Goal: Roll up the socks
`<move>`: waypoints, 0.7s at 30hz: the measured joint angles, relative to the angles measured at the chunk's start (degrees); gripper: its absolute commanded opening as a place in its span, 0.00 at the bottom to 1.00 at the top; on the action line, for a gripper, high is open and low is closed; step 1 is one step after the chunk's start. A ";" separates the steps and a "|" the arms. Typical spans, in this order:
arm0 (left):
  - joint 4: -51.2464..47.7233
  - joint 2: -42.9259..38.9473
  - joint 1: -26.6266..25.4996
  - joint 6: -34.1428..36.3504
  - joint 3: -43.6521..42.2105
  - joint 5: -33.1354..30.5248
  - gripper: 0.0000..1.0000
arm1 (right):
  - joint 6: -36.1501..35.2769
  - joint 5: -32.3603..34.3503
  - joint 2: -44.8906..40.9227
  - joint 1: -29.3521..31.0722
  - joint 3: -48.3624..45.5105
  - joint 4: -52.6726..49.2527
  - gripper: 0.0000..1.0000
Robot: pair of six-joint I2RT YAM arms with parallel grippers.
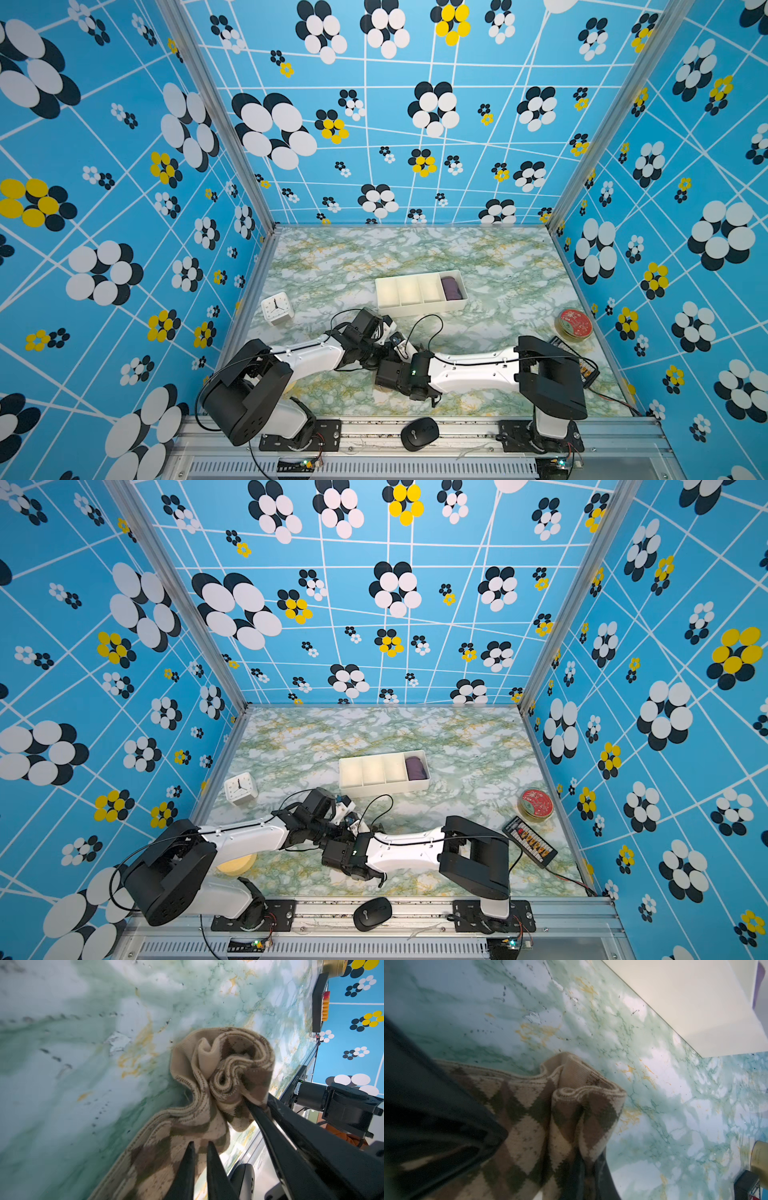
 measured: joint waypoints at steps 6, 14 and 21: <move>4.52 1.90 -2.14 -2.43 0.85 0.20 0.14 | -0.02 -1.09 -3.89 -0.85 -3.82 2.54 0.09; 7.82 4.66 -3.69 -4.92 2.25 0.17 0.14 | 0.20 -1.73 -5.55 -2.08 -5.27 3.34 0.09; 10.19 6.29 -4.24 -6.75 2.25 0.39 0.14 | 0.39 -1.77 -5.55 -2.40 -5.55 3.37 0.09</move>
